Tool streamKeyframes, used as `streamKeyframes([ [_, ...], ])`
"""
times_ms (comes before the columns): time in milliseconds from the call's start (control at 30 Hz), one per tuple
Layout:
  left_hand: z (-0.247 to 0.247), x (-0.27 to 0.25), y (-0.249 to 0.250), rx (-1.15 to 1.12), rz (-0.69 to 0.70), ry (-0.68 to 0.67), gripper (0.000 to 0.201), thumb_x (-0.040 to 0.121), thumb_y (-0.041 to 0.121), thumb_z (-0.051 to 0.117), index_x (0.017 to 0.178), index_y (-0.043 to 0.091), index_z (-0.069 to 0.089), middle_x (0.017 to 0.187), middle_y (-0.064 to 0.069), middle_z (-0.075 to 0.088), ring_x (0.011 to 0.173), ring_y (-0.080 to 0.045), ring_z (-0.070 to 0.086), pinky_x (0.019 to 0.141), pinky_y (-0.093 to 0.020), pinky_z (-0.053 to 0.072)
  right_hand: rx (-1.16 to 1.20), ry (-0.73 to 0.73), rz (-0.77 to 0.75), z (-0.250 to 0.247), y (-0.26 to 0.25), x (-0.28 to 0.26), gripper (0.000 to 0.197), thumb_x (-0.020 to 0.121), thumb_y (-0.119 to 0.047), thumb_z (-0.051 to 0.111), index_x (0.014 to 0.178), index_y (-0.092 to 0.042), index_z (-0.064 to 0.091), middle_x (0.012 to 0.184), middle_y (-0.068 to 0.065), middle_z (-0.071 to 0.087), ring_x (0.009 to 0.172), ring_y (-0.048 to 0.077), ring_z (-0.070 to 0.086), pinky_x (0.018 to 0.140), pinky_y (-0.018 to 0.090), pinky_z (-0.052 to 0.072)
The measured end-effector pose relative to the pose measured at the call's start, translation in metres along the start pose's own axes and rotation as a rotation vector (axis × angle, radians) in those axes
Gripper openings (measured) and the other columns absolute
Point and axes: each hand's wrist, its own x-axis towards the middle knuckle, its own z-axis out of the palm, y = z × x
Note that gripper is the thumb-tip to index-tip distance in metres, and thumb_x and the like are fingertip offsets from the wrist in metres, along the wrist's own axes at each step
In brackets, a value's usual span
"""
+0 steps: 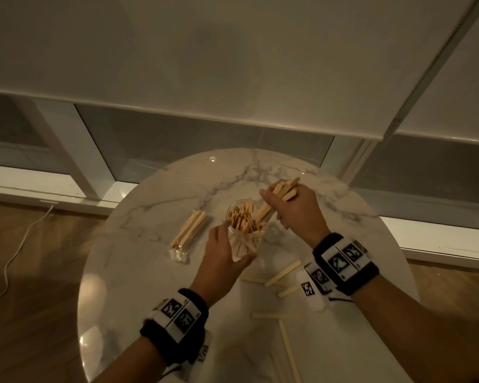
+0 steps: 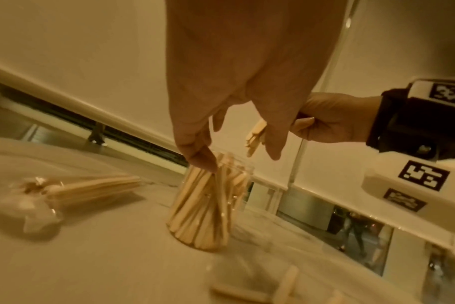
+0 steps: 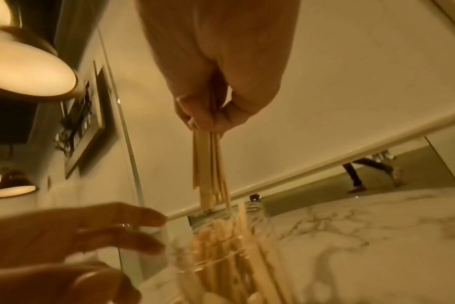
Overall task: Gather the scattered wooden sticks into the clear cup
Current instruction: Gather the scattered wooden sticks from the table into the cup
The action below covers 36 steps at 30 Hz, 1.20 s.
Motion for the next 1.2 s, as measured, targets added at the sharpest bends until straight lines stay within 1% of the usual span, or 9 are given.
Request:
streamKeyframes([
  [133,-0.009,0.029,-0.004,0.152,0.033,-0.013,0.087,0.078,0.027,0.072,0.143,0.001,0.021,0.147,-0.016,0.029,0.135,-0.03,0.027,0.112,-0.039,0.025,-0.165,0.004,-0.038,0.018,0.021,0.028,0.022,0.079,-0.026,0.075,0.08,-0.006,0.066,0.071,0.005,0.068,0.058,0.008,0.062,0.055,0.019,0.049],
  [300,-0.004,0.054,-0.026,0.186,-0.051,-0.117,0.1,0.074,0.044,0.071,0.147,0.012,0.01,0.154,-0.006,0.024,0.139,-0.023,0.026,0.116,-0.037,0.024,-0.311,-0.077,-0.002,0.036,0.043,0.033,0.03,0.08,-0.034,0.071,0.069,-0.007,0.067,0.067,0.009,0.068,0.065,0.023,0.066,0.065,0.04,0.057],
  [467,0.001,0.052,-0.033,0.061,-0.044,-0.009,0.086,0.067,0.045,0.076,0.137,0.019,0.032,0.132,0.0,0.047,0.119,-0.017,0.046,0.1,-0.034,0.042,-0.311,-0.084,0.084,0.04,0.043,0.033,0.033,0.078,-0.038,0.073,0.069,-0.006,0.072,0.063,0.01,0.071,0.059,0.022,0.068,0.058,0.033,0.057],
  [600,0.003,0.046,-0.032,-0.029,-0.001,0.039,0.08,0.064,0.041,0.08,0.13,0.023,0.039,0.114,0.014,0.042,0.104,-0.004,0.043,0.082,-0.016,0.037,-0.135,-0.014,0.2,0.033,0.04,0.032,0.031,0.079,-0.032,0.075,0.075,-0.002,0.072,0.06,0.012,0.069,0.048,0.017,0.065,0.054,0.03,0.057],
  [700,0.006,0.044,-0.032,-0.068,0.005,0.043,0.077,0.063,0.04,0.08,0.127,0.024,0.041,0.113,0.014,0.044,0.104,-0.003,0.042,0.078,-0.012,0.034,-0.319,-0.058,0.148,0.039,0.042,0.023,0.034,0.081,-0.036,0.071,0.074,-0.004,0.07,0.068,0.014,0.07,0.06,0.019,0.066,0.059,0.033,0.054],
  [800,0.008,0.043,-0.032,-0.085,0.012,0.052,0.076,0.064,0.04,0.08,0.128,0.025,0.04,0.112,0.017,0.043,0.103,-0.001,0.042,0.076,-0.006,0.033,-0.549,-0.168,0.103,0.047,0.041,0.017,0.03,0.085,-0.036,0.064,0.087,-0.008,0.072,0.083,0.014,0.072,0.078,0.024,0.068,0.065,0.03,0.051],
  [1000,0.012,0.043,-0.034,-0.094,0.007,0.072,0.077,0.065,0.037,0.08,0.129,0.026,0.04,0.115,0.017,0.045,0.104,0.002,0.043,0.076,-0.004,0.033,-0.55,-0.258,-0.074,0.041,0.033,0.014,0.022,0.089,-0.028,0.06,0.104,-0.016,0.072,0.093,0.009,0.075,0.086,0.021,0.069,0.071,0.022,0.049],
  [1133,0.016,0.042,-0.036,-0.097,0.021,0.062,0.079,0.066,0.037,0.08,0.132,0.025,0.038,0.118,0.018,0.042,0.108,0.001,0.043,0.077,-0.004,0.034,-0.478,-0.273,0.074,0.037,0.038,0.019,0.024,0.086,-0.032,0.064,0.075,-0.011,0.067,0.079,0.01,0.071,0.077,0.022,0.068,0.064,0.028,0.052],
  [1200,0.017,0.043,-0.038,-0.11,0.027,0.055,0.079,0.065,0.037,0.08,0.131,0.026,0.038,0.12,0.016,0.043,0.108,0.0,0.044,0.078,-0.005,0.035,-0.428,-0.237,0.128,0.033,0.036,0.026,0.029,0.084,-0.033,0.067,0.073,-0.006,0.064,0.076,0.012,0.068,0.073,0.025,0.066,0.06,0.032,0.052],
])
